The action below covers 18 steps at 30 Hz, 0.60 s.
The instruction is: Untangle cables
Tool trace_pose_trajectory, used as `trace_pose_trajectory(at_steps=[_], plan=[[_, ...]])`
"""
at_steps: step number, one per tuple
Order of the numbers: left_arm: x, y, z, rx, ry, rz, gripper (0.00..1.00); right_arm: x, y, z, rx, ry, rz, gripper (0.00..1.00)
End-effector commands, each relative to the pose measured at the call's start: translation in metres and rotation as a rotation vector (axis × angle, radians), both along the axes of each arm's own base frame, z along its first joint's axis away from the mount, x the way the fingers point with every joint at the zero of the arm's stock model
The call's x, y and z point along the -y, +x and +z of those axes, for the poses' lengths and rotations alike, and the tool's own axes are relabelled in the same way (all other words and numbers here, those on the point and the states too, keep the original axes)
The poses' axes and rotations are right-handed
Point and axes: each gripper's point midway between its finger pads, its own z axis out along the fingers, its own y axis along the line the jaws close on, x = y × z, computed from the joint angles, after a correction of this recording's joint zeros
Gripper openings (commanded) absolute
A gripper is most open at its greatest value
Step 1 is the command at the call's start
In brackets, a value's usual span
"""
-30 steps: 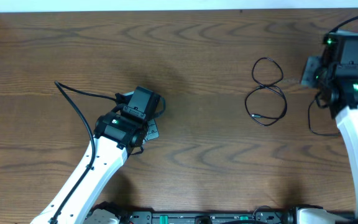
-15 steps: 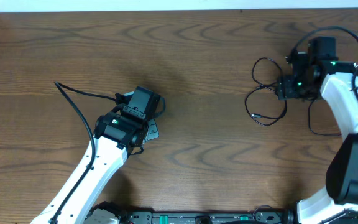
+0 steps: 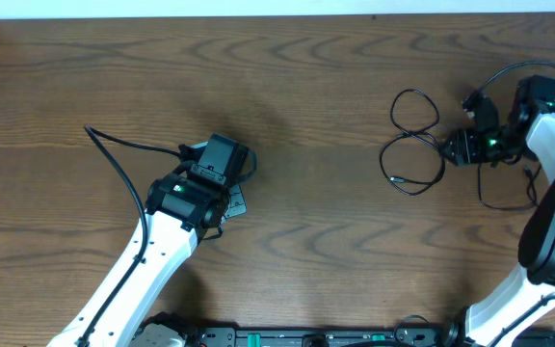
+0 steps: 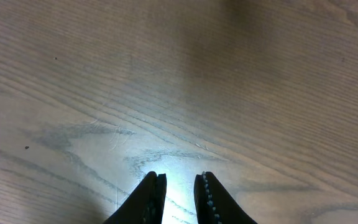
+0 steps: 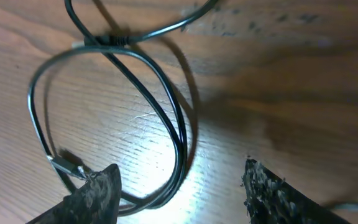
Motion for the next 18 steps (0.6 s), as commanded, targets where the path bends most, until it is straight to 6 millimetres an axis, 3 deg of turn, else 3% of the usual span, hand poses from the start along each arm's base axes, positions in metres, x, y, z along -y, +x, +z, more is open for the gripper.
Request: trace_pose_trajectory(at_steps=[1,4,6,10,12,14,15,18], plan=[[-0.004,0.0,-0.001,0.0,0.014,0.016,0.22,-0.009,-0.001,-0.011,0.003,0.066,0.055,0.6],[-0.004,0.0,-0.001,0.0,0.014,0.016,0.22,-0.029,-0.002,-0.015,-0.01,0.195,0.066,0.63],[-0.004,0.0,-0.001,0.0,0.014,0.016,0.22,-0.051,-0.004,-0.01,-0.012,0.347,0.076,0.71],[-0.004,0.0,-0.001,0.0,0.014,0.016,0.22,-0.071,-0.007,-0.01,-0.032,0.443,0.092,0.68],[-0.004,0.0,-0.001,-0.001,0.015,0.016,0.22,-0.074,-0.008,-0.012,-0.04,0.445,0.097,0.52],[-0.004,-0.001,-0.001,-0.005,0.017,0.016,0.22,-0.075,-0.008,-0.013,-0.043,0.445,0.1,0.2],[-0.004,-0.001,-0.001,-0.006,0.018,0.016,0.22,-0.076,-0.009,-0.013,-0.046,0.446,0.101,0.12],[-0.004,-0.001,-0.001,-0.006,0.018,0.016,0.22,-0.08,-0.011,-0.012,-0.058,0.457,0.105,0.08]])
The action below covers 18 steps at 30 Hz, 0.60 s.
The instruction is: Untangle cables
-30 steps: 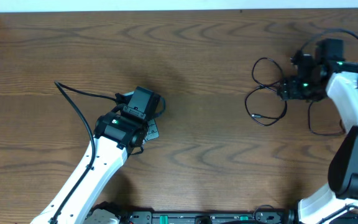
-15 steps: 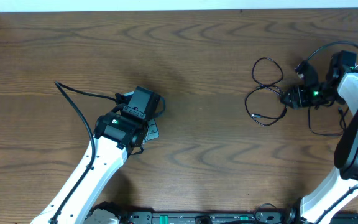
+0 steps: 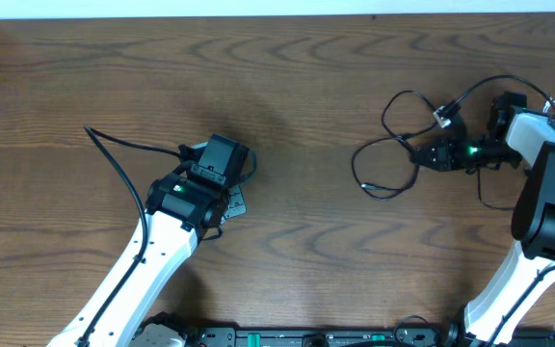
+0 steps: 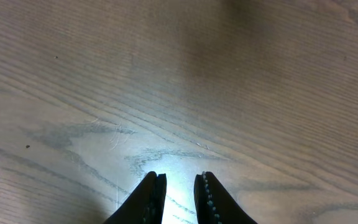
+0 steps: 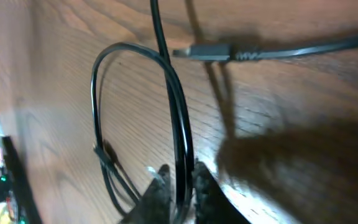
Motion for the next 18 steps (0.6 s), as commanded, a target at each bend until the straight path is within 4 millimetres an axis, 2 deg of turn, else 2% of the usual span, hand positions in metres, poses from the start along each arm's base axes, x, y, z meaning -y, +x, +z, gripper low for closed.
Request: trace_pose_trajectory(at_steps=[1,4,7,8,9,11,18], plan=[[-0.004,0.0,-0.001,-0.002,0.016,0.016,0.22,-0.011,-0.001,0.004,0.004,0.051,0.019,0.08],[-0.004,0.0,-0.001,-0.002,0.016,0.016,0.22,-0.015,-0.003,0.004,-0.006,0.054,0.028,0.08],[-0.004,0.0,-0.001,-0.002,0.016,0.016,0.22,-0.019,-0.006,0.005,-0.019,0.057,0.038,0.03],[-0.004,0.0,-0.001,-0.003,0.016,0.016,0.22,-0.021,-0.007,0.005,-0.021,0.057,0.041,0.06],[-0.004,0.0,-0.001,-0.003,0.016,0.016,0.22,-0.021,-0.006,0.004,-0.02,0.056,0.042,0.16],[-0.004,0.0,-0.001,-0.003,0.016,0.016,0.22,-0.021,-0.005,0.004,-0.009,0.053,0.044,0.44],[-0.004,-0.001,-0.001,-0.004,0.017,0.016,0.22,-0.016,0.005,0.001,0.04,0.019,0.046,0.49]])
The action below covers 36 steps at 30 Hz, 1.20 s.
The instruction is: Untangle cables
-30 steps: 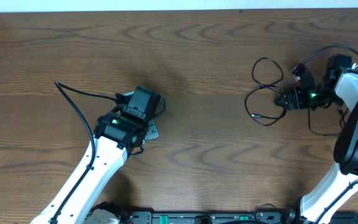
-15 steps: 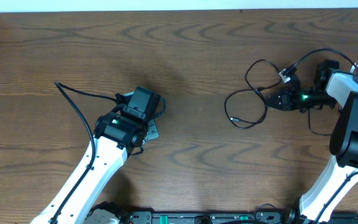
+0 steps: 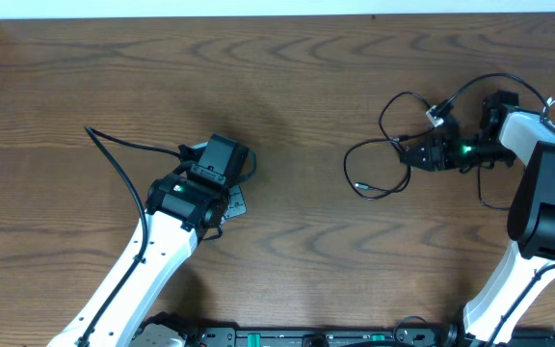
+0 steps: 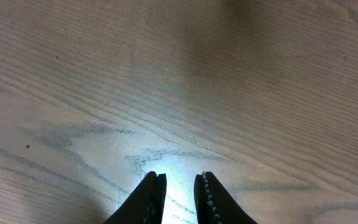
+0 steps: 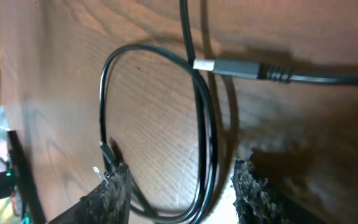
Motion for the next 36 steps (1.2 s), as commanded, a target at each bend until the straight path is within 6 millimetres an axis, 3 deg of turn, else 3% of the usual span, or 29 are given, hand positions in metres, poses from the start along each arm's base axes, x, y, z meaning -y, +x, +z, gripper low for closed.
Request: trace_pose_trajectory(at_steps=[1,5,11,17,22,25,28,30,33,36], plan=[[-0.004,-0.001,-0.001,-0.004,0.017,0.016,0.22,0.001,0.005,-0.005,0.031,-0.022,0.014,0.49],[-0.004,-0.001,-0.001,-0.005,0.017,0.016,0.22,0.009,0.012,-0.012,0.061,-0.094,0.017,0.48],[-0.004,-0.001,-0.001,-0.005,0.017,0.016,0.22,0.005,0.016,-0.015,0.095,-0.102,0.029,0.5],[-0.004,-0.001,-0.001,-0.005,0.018,0.016,0.22,-0.014,0.0,-0.03,0.079,-0.096,0.072,0.56],[-0.004,-0.001,-0.001,-0.005,0.017,0.016,0.22,-0.03,-0.014,-0.038,0.054,-0.09,0.111,0.54],[-0.004,-0.001,-0.001,-0.005,0.017,0.016,0.22,-0.035,-0.017,-0.039,0.045,-0.087,0.126,0.43],[-0.004,-0.001,-0.001,-0.005,0.017,0.016,0.22,-0.037,-0.022,-0.039,0.01,-0.082,0.116,0.21],[-0.004,-0.001,-0.001,-0.005,0.017,0.016,0.22,-0.037,-0.024,-0.039,-0.013,-0.078,0.104,0.13],[-0.004,-0.001,-0.001,-0.005,0.017,0.016,0.22,-0.039,-0.029,-0.037,-0.052,-0.06,0.092,0.12],[-0.004,-0.001,-0.001,-0.005,0.017,0.016,0.22,-0.043,-0.038,-0.034,-0.094,-0.032,0.092,0.17]])
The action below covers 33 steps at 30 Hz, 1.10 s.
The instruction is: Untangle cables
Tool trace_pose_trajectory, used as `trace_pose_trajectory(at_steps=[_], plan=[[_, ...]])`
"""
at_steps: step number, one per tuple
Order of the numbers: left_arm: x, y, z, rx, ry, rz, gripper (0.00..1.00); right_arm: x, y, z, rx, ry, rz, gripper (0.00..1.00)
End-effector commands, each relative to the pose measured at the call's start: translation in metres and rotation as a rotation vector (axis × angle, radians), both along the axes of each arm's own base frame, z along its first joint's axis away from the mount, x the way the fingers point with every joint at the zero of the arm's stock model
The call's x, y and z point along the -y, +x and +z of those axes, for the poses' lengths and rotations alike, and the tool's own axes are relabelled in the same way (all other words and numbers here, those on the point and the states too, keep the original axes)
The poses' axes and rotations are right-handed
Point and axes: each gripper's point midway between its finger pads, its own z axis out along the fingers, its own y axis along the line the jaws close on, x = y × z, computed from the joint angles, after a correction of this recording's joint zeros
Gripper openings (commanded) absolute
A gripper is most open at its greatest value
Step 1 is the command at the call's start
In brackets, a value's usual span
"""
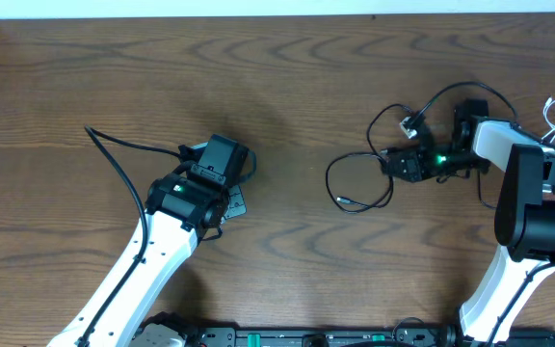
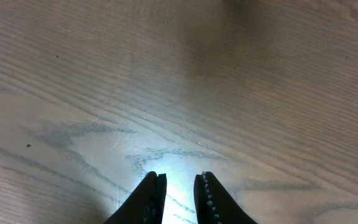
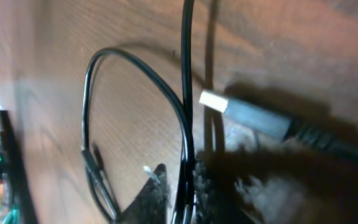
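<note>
A thin black cable (image 1: 329, 181) lies in loops right of the table's middle. Its silver-tipped plug (image 1: 408, 124) lies just behind them. My right gripper (image 1: 390, 162) is low on the table, shut on a strand of that cable. The right wrist view shows the strand (image 3: 185, 93) running straight down between the fingertips of the right gripper (image 3: 182, 186), with the plug (image 3: 241, 112) lying across beside it. My left gripper (image 2: 180, 186) hovers over bare wood at centre-left, slightly open and holding nothing.
A white cable lies at the right edge. Another black loop (image 1: 494, 198) lies by the right arm. The left arm (image 1: 162, 241) reaches in from the near left, with its own lead (image 1: 114, 154) trailing behind. The wooden table (image 1: 277, 77) is bare at the back.
My right gripper was open astride the cable. It is now shut on it and sits farther left. The cable loops and the plug have shifted left with it. The left arm is unchanged.
My right gripper was first open over the loops at the far right. Then it was shut on a strand, farther left. Then it was open again, and now it is shut on the strand once more. The cable has shifted left at each moment. The left arm stayed still.
</note>
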Motion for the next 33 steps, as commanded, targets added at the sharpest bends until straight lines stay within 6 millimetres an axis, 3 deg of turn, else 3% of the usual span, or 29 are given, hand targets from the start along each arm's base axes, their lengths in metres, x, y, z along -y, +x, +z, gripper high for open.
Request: trace_pose_trajectory(at_steps=[1,4,8,15,22,25,33], plan=[[-0.004,0.0,-0.001,-0.003,0.016,0.016,0.22,0.001,-0.022,-0.016,-0.122,-0.03,-0.001,0.17],[-0.004,0.0,-0.001,-0.003,0.016,0.016,0.22,0.0,-0.032,-0.014,-0.17,-0.026,0.0,0.01],[-0.004,0.0,-0.001,-0.003,0.016,0.016,0.22,-0.007,-0.035,-0.007,-0.193,0.03,-0.005,0.01],[-0.004,-0.001,-0.001,-0.004,0.016,0.016,0.22,-0.027,-0.02,0.03,-0.139,0.259,-0.029,0.01],[-0.004,0.0,-0.001,-0.003,0.016,0.016,0.22,-0.026,-0.009,0.063,-0.028,0.246,-0.015,0.01],[-0.004,0.0,-0.001,-0.003,0.016,0.016,0.22,-0.022,-0.004,0.087,0.057,0.192,-0.009,0.01],[-0.004,0.0,-0.001,-0.003,0.016,0.016,0.22,-0.012,0.009,0.204,0.456,0.107,-0.021,0.01]])
